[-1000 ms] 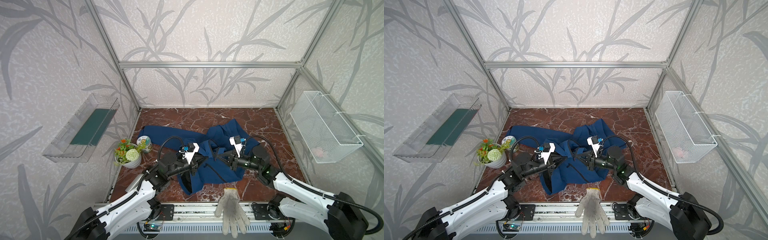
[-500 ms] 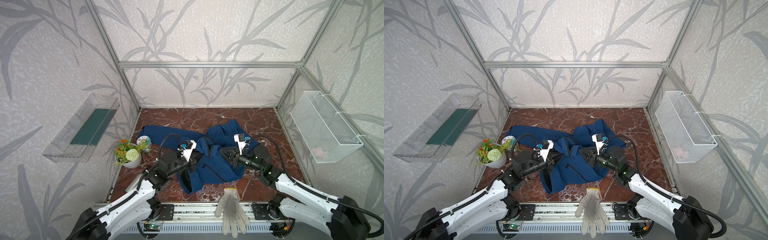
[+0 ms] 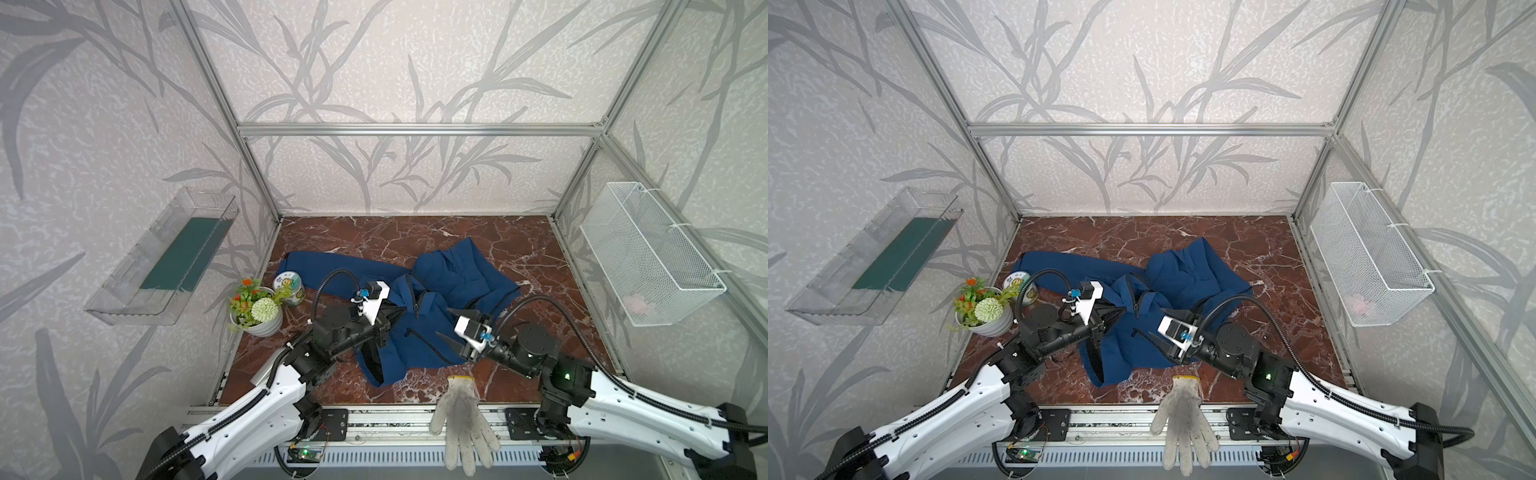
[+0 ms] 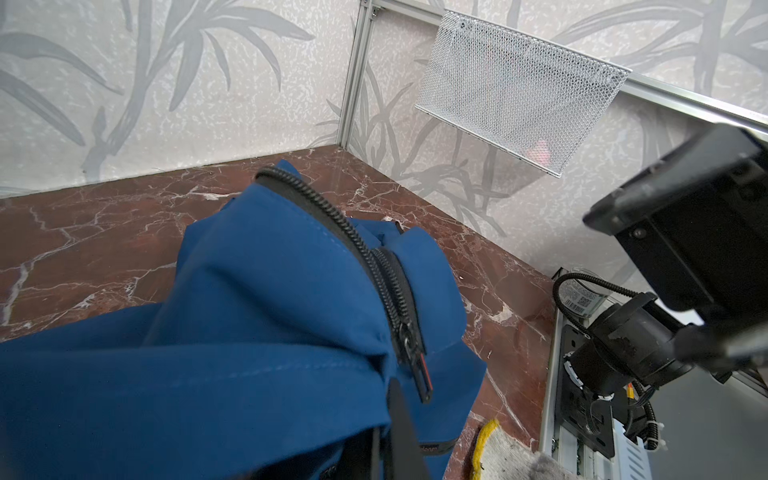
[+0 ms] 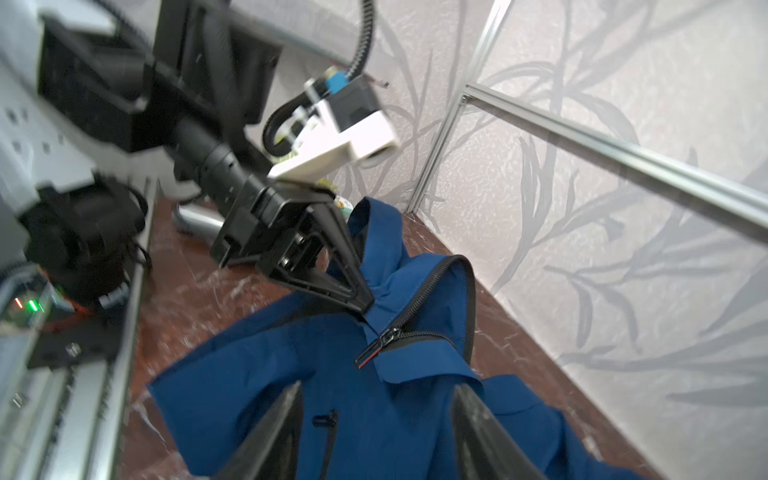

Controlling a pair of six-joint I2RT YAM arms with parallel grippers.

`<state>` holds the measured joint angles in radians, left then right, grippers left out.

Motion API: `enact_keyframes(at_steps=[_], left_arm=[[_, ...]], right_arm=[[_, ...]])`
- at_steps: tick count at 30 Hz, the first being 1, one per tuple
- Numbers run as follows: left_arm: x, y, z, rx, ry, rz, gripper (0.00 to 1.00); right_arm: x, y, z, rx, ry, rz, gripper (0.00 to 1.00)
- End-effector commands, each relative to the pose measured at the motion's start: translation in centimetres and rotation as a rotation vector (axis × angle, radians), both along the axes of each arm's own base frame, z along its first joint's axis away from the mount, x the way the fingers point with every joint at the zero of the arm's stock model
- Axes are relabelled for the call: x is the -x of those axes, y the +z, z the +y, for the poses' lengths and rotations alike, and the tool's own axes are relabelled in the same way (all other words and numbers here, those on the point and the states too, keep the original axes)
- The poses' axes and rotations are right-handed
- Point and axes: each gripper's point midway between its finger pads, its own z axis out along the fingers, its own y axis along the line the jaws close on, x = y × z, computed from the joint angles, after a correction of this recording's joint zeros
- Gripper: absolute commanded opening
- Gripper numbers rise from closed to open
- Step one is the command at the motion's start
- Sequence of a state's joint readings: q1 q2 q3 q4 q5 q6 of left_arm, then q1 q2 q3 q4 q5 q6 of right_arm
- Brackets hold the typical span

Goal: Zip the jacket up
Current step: 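Open the right gripper and move it toward the zipper pull nearer the robot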

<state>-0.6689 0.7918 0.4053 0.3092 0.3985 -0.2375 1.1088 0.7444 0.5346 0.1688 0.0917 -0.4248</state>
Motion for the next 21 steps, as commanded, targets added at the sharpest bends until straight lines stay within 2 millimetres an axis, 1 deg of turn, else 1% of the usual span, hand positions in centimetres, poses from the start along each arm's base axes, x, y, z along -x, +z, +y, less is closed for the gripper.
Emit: enact_keyframes(at_steps=[1, 5, 8, 10, 14, 17, 21], left_arm=[[0.1, 1.3, -0.1, 0.022, 0.0, -0.019, 0.0], [0.0, 1.5, 0.0, 0.027, 0.008, -0.018, 0.0], [0.0, 1.5, 0.1, 0.03, 0.015, -0.016, 0.0], [0.0, 1.6, 0.2, 0.035, 0.016, -0.013, 0.0], [0.0, 1.7, 0.2, 0.038, 0.018, -0.015, 0.0], [0.0, 1.8, 0.2, 0.042, 0.017, -0.015, 0.0], [0.1, 1.9, 0.2, 0.045, 0.015, -0.015, 0.0]], right_arm=[[-1.2, -0.2, 0.2, 0.275, -0.033, -0.299, 0.62], [-1.1, -0.1, 1.3, 0.322, 0.014, -0.422, 0.64], [-1.1, -0.6, 1.9, 0.375, 0.048, -0.485, 0.66], [-1.0, -1.3, 2.3, 0.422, 0.074, -0.536, 0.68], [-1.0, -1.4, 3.2, 0.454, 0.114, -0.574, 0.68], [-1.5, -1.1, 3.8, 0.449, 0.095, -0.609, 0.66], [-2.3, -0.6, 4.5, 0.413, 0.042, -0.716, 0.65]])
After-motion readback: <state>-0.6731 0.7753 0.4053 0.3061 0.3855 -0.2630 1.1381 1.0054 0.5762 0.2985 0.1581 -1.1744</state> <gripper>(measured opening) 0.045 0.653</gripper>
